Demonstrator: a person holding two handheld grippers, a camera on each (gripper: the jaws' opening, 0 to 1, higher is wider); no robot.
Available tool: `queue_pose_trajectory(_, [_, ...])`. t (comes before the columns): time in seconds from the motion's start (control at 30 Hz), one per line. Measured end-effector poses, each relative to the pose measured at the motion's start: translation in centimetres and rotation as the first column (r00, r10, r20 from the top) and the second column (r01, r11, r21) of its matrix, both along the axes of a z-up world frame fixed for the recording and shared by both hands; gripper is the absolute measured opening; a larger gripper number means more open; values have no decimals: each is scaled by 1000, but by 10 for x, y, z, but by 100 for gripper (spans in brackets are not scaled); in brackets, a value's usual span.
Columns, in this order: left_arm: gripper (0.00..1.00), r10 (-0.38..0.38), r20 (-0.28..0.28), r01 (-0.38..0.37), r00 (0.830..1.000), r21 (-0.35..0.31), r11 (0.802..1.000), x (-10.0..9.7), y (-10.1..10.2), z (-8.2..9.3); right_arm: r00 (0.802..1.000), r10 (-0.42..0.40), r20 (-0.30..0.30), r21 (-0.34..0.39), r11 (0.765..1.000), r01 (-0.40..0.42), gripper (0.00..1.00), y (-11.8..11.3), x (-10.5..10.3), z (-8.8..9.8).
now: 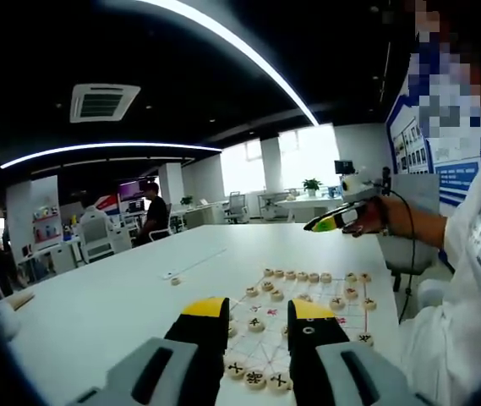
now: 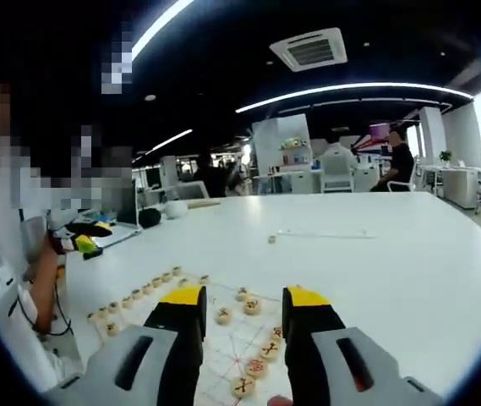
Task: Pick up the chess pieces one by one and place each piece onto its starting position on the chessboard, setting the pieces on their correct points until all the chess pieces are arranged in the starting layout
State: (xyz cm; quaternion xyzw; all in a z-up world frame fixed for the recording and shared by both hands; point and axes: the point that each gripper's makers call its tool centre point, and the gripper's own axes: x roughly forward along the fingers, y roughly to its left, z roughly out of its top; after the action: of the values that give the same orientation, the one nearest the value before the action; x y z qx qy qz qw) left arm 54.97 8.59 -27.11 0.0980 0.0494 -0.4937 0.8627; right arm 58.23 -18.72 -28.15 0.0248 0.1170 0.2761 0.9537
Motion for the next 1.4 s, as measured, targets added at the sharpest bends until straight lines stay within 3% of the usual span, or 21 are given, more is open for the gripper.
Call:
queue_pose_trajectory(0.4, [29,21,1,-21,1000,-13,1000,2,6,3,999,40,13,-43,998,-39,37,31,25,7])
queue_pose_trajectory(0.63, [29,47,-9,-48,999,-23,999,9,12,4,998,47,45,-73,996,-44,37,51,65,17])
queue_pose_trajectory(0.77, [29,55,-9,-55,998,-27,998,10,14,4,998,47,47,-81,996,-43,36,68,95,14])
queue_pose_trajectory(1.07, [29,67,-6,-67,998,-36,997,11,19,7,999,-1,-33,-170,985,-5,36,84,179,-32])
queue_pose_trajectory(1.23, [29,79,-7,-80,997,-46,996,13,24,9,997,-48,-58,-245,969,32,36,93,223,-67])
queue_pose_trajectory(1.4, [29,85,-7,-85,996,-49,995,14,26,9,994,-66,-91,-218,975,45,37,113,255,-89])
